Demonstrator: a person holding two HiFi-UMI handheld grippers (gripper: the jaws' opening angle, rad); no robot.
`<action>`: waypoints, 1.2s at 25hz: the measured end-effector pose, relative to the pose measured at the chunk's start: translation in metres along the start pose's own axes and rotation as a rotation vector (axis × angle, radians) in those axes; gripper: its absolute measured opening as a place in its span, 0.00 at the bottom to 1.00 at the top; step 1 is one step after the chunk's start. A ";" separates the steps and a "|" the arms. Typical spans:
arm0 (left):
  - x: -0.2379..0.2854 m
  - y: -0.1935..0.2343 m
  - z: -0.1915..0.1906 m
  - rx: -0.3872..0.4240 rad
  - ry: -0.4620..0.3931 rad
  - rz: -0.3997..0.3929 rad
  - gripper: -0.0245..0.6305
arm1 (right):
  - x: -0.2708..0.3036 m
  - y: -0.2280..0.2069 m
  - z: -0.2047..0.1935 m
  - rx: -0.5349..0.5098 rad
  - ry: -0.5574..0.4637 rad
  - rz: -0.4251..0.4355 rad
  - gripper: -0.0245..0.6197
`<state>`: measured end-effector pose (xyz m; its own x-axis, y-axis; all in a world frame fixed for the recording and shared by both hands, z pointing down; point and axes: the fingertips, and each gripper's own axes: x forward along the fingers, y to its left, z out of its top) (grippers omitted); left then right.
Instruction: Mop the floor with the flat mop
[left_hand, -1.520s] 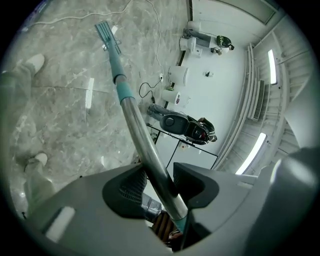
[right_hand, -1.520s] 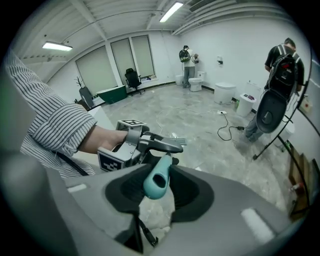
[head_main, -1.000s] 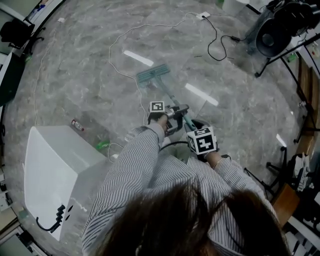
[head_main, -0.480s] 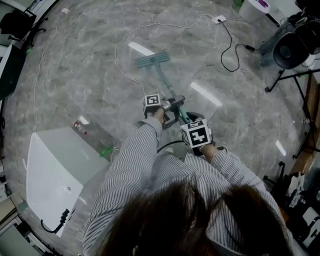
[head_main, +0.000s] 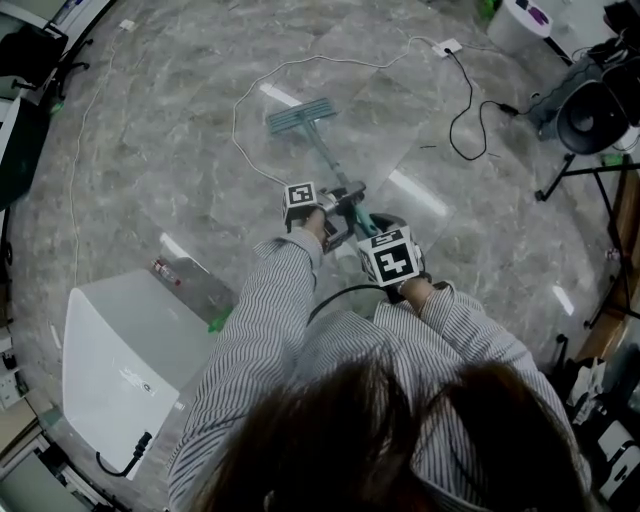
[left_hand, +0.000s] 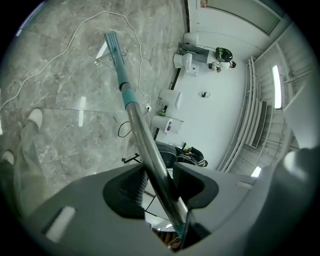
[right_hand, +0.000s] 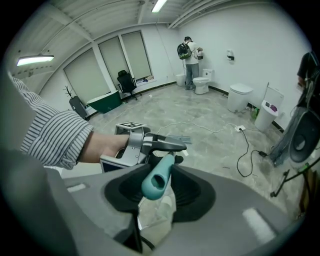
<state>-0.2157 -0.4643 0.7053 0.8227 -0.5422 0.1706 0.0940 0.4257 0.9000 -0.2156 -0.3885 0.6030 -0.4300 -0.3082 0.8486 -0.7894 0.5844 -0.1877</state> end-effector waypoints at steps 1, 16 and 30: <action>0.000 0.000 0.002 -0.001 -0.004 -0.006 0.29 | 0.002 0.000 0.000 -0.002 0.003 -0.003 0.24; -0.028 0.036 -0.061 -0.034 -0.069 -0.033 0.28 | -0.028 0.029 -0.066 0.042 -0.024 -0.029 0.23; -0.068 0.134 -0.275 -0.009 0.037 0.039 0.28 | -0.137 0.082 -0.270 0.144 0.004 -0.102 0.21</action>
<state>-0.1051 -0.1707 0.7037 0.8463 -0.4975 0.1906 0.0661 0.4531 0.8890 -0.1029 -0.0961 0.6049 -0.3428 -0.3569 0.8690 -0.8836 0.4367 -0.1693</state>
